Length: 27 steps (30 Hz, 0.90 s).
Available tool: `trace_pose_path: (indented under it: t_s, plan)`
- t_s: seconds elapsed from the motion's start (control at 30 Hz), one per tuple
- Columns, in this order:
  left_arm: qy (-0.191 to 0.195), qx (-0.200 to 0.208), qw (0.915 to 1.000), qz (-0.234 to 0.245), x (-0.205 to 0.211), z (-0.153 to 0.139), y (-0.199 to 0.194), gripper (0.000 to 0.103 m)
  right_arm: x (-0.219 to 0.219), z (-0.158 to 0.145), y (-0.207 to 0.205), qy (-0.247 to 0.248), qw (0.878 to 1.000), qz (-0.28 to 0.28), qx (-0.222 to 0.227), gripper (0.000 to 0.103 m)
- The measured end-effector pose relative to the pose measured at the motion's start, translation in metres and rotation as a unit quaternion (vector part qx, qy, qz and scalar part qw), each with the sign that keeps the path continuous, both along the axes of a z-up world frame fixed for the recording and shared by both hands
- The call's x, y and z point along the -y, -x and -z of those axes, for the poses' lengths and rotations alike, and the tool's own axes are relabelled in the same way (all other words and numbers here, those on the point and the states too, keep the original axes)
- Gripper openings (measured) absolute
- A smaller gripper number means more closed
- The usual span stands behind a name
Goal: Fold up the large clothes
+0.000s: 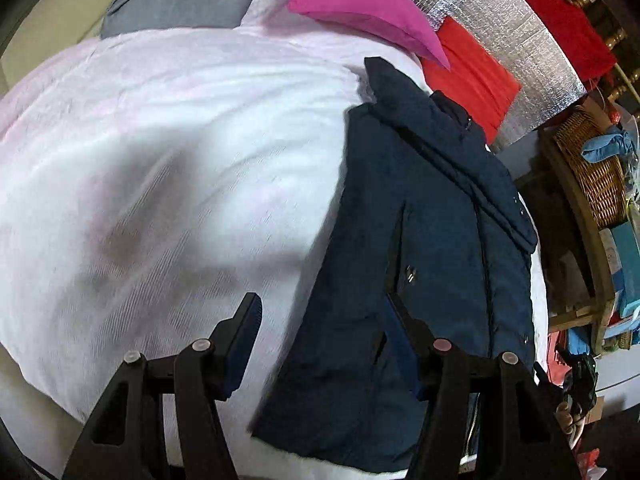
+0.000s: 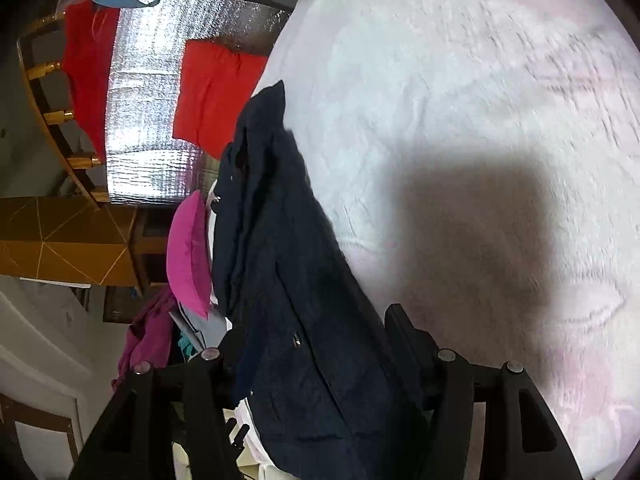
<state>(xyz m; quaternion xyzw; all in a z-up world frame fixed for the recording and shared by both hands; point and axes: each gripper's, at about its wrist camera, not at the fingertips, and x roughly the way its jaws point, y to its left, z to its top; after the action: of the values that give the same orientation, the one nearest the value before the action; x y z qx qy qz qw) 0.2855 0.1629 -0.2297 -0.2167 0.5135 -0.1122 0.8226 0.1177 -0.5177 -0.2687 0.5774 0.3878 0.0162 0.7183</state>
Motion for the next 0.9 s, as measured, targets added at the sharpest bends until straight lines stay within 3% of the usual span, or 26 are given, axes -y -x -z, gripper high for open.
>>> trace_pose_path:
  t_s: [0.2,0.33,0.6,0.63,0.73,0.77,0.83,0.87,0.9]
  plan:
    - [0.010,0.009,0.9999,0.004,-0.011,0.006,0.013,0.062,-0.006,0.004,0.004,0.012,1.000,-0.002,-0.015,0.063]
    - [0.035,-0.023,0.9988,0.024,-0.012,0.019,0.016,0.062,-0.007,0.014,0.004,0.008,1.000,-0.010,-0.028,0.064]
    - [0.068,-0.058,0.9930,0.077,0.006,0.035,0.022,0.061,-0.020,0.016,0.002,0.004,0.999,-0.032,-0.015,0.064]
    - [0.064,-0.054,0.9932,0.080,0.009,0.034,0.023,0.060,-0.024,0.017,0.000,0.001,0.999,-0.041,-0.016,0.064]
    - [0.060,-0.049,0.9926,0.093,0.015,0.033,0.025,0.042,-0.041,0.015,-0.004,0.015,0.997,-0.074,-0.014,0.063]
    - [0.061,-0.049,0.9925,0.094,0.017,0.034,0.025,0.041,-0.047,0.013,-0.006,0.022,0.996,-0.087,-0.011,0.062]
    - [0.063,-0.047,0.9924,0.095,0.016,0.033,0.025,0.041,-0.060,0.007,-0.008,0.047,0.993,-0.109,-0.004,0.051]
    - [0.064,-0.047,0.9925,0.094,0.016,0.033,0.025,0.042,-0.067,0.004,-0.008,0.051,0.991,-0.124,0.002,0.040]
    - [0.062,-0.050,0.9928,0.090,0.014,0.033,0.024,0.043,-0.075,0.002,-0.009,0.047,0.989,-0.142,0.011,0.039]
